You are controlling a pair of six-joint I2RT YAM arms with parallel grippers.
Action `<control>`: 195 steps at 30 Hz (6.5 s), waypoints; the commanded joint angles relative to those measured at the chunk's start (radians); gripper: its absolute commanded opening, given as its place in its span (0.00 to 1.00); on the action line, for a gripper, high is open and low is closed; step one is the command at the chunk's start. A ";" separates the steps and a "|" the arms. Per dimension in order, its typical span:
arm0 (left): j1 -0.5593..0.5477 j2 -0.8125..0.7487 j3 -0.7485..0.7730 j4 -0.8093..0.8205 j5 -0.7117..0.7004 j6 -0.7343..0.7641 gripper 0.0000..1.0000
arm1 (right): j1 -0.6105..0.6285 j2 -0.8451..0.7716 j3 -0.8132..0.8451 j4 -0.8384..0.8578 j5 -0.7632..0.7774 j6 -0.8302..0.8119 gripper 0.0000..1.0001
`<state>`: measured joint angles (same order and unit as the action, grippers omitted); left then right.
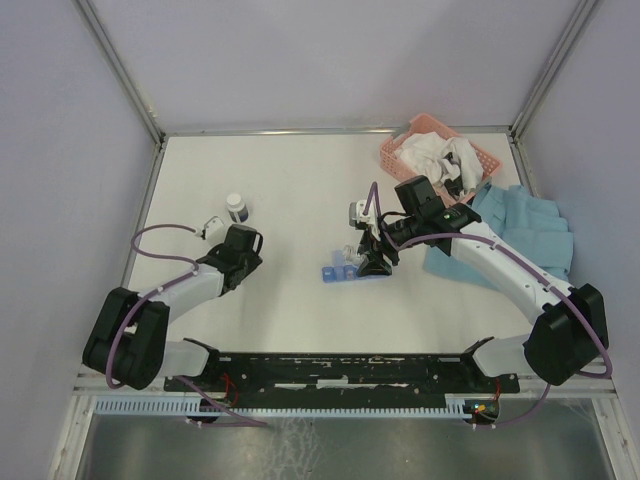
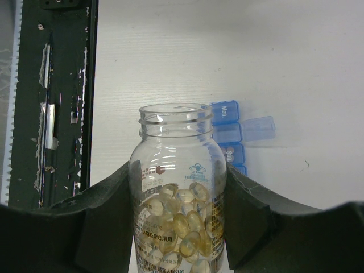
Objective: Sort the pills into containers
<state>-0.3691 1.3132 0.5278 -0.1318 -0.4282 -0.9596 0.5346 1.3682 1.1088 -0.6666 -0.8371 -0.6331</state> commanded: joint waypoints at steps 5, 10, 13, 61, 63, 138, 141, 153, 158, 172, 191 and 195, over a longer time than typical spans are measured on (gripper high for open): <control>0.010 0.053 0.067 -0.084 -0.052 -0.038 0.63 | -0.001 -0.021 0.027 0.010 -0.033 -0.010 0.01; 0.011 0.022 0.050 -0.084 -0.061 -0.048 0.80 | -0.001 -0.020 0.028 0.010 -0.033 -0.010 0.01; 0.010 -0.024 0.031 -0.082 -0.058 -0.060 0.81 | -0.002 -0.020 0.027 0.010 -0.033 -0.013 0.01; -0.282 -0.455 -0.310 0.865 0.387 0.540 0.94 | -0.552 -0.236 -0.097 1.501 0.164 1.483 0.01; -0.289 -0.479 -0.311 0.856 0.380 0.541 0.94 | -0.548 -0.172 -0.075 1.903 0.067 1.839 0.01; -0.335 -0.616 -0.247 0.776 0.162 0.661 0.97 | -0.018 0.130 -0.073 0.166 0.080 -0.190 0.04; -0.334 -0.641 -0.268 0.782 0.144 0.654 0.97 | -0.001 0.161 -0.047 0.154 0.123 -0.169 0.04; -0.334 -0.736 -0.315 0.736 0.018 0.618 0.97 | 0.053 0.263 0.017 0.091 0.234 -0.169 0.05; -0.333 -0.735 -0.315 0.731 0.010 0.615 0.98 | 0.069 0.287 0.035 0.078 0.266 -0.156 0.05; -0.332 -0.783 -0.355 0.747 -0.009 0.599 0.99 | 0.100 0.321 0.054 0.056 0.309 -0.157 0.04; -0.332 -0.796 -0.363 0.747 -0.012 0.596 0.99 | 0.123 0.362 0.081 0.030 0.379 -0.152 0.05; -0.331 -0.804 -0.368 0.745 -0.018 0.593 0.99 | 0.125 0.373 0.090 0.021 0.392 -0.149 0.05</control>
<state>-0.6983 0.5217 0.1623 0.5751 -0.4179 -0.3336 0.6529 1.7359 1.1461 -0.6346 -0.4644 -0.7902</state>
